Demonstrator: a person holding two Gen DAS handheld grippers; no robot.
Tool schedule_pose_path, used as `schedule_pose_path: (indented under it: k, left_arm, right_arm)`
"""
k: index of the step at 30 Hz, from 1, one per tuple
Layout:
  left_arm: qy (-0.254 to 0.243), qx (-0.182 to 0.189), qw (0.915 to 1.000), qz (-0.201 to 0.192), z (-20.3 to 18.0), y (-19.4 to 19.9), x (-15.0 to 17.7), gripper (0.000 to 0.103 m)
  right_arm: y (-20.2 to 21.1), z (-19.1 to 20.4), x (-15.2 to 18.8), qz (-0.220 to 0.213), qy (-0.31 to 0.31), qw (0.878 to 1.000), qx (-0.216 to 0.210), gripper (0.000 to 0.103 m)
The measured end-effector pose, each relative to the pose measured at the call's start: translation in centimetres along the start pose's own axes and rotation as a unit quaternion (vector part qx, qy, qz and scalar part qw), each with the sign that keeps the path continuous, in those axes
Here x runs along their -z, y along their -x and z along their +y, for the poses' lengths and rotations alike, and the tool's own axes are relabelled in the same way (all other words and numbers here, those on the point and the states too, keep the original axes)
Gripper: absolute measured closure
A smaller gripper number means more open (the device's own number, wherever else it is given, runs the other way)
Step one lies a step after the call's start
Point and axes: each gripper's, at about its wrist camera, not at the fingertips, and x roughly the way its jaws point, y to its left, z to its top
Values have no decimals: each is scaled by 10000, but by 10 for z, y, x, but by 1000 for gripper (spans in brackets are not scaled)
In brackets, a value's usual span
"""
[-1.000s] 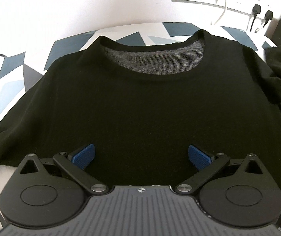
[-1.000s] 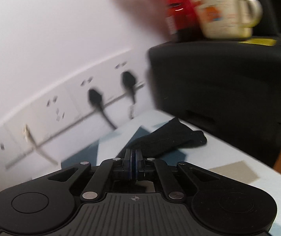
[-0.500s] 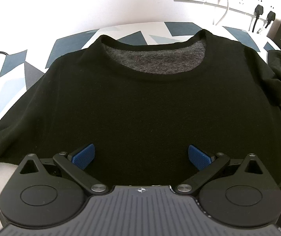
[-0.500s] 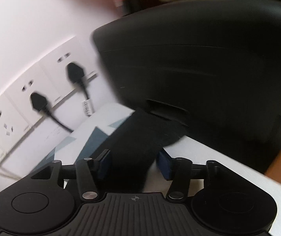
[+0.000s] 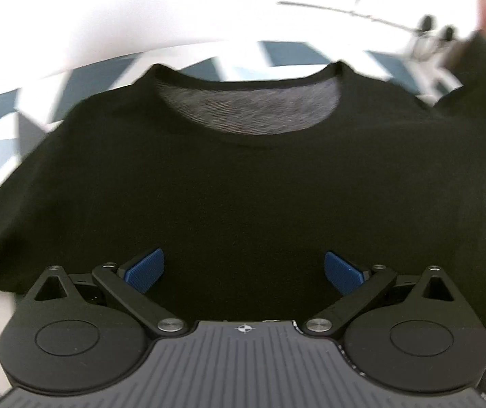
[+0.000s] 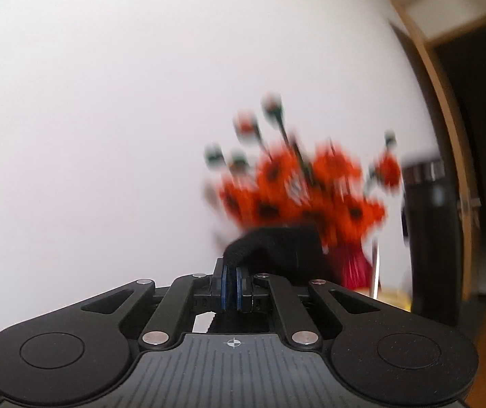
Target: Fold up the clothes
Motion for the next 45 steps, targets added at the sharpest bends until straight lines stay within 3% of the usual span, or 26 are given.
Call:
schedule_pose_path:
  k: [5,8,11,15,21,24,26,30,32,36,39,42,45]
  left_arm:
    - [634,549,9955,-432,27,33,9,1]
    - [1206,771,9877,-628,63,56,21,1]
    - [1726,864,9777,-829,104,80,33,1]
    - [2230,1065,9629,-1084,151,113,51,1]
    - [2695,1259,9462,-1273,181,133,70,1]
    - [2898,1525,9375,-1175,186,125,71,1]
    - [2829,1532,9408,-1070,182,117,69,1]
    - [2106,1168,9675,-778,157,99,58,4]
    - [1751,1183,9757,-578,142,88,51,5]
    - [1506,1602,9753,-225,118,64,38,6]
    - [1106,1223,9863,37,98,48,31,6]
    - [943,883,9915,154,90,41,29,6]
    - [958,727,9925,212,91,41,28,12]
  right_arm:
    - [26,34,-34,-166,340,9982,-465,98]
    - [23,78,-8,339,486,9925,-1065,98]
    - [23,130,27,875,600,9775,-1822,98]
    - [44,204,86,1573,891,9415,-2844,98]
    - [91,284,179,2571,1317,8592,-4223,95]
    - [103,299,206,2990,1468,8332,-4414,80]
    - [105,295,214,3230,1493,8268,-4355,67]
    - [111,267,207,3425,1492,8287,-4167,58]
    - [114,242,199,3358,1521,8490,-3785,56]
    - [106,178,184,3339,1218,8934,-2749,56]
    - [95,131,180,3331,1064,9162,-1958,56]
    - [82,96,181,3373,1098,9270,-1219,55]
    - [71,69,188,3433,916,9305,-894,55]
